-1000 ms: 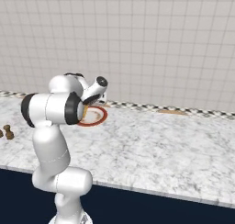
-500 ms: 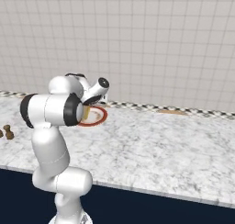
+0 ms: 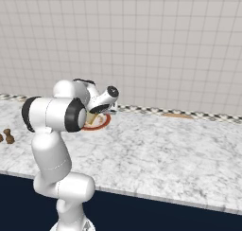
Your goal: Start the toaster. Once the lever pops up, take the bread to the plate on the dining counter.
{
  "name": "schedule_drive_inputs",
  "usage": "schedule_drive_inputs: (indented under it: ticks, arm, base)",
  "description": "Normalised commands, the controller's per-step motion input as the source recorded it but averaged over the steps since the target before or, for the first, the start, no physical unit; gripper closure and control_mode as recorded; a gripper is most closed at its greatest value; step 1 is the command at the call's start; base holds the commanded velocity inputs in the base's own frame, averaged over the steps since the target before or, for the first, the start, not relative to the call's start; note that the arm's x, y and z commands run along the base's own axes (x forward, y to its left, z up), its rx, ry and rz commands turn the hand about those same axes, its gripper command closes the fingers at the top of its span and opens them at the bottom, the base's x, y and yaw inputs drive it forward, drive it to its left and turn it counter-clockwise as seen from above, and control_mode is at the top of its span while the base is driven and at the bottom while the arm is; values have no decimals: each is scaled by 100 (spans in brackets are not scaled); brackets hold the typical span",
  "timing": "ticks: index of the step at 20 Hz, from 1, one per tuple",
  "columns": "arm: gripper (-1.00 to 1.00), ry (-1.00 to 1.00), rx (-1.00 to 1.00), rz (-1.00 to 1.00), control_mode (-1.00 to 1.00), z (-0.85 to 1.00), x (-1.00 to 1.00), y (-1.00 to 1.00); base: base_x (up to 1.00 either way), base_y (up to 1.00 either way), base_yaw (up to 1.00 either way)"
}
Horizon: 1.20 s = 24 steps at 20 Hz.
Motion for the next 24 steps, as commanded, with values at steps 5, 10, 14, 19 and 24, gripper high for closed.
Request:
schedule_drive_inputs:
  ticks: [5,10,14,19,24]
  arm:
    - [-100,0,-5,0,-100,-6,7,-57]
    - [-100,0,-7,0,-100,22,0,2]
    - [-100,2,-7,-2,-100,96,-23,62]
    - [-100,1,-9,-18,-100,73,-88,36]
    - [-100,0,-7,-25,-100,46,-100,5]
  base:
    - [0,0,0]
    - [0,0,0]
    - [0,0,0]
    - [0,0,0]
    - [0,0,0]
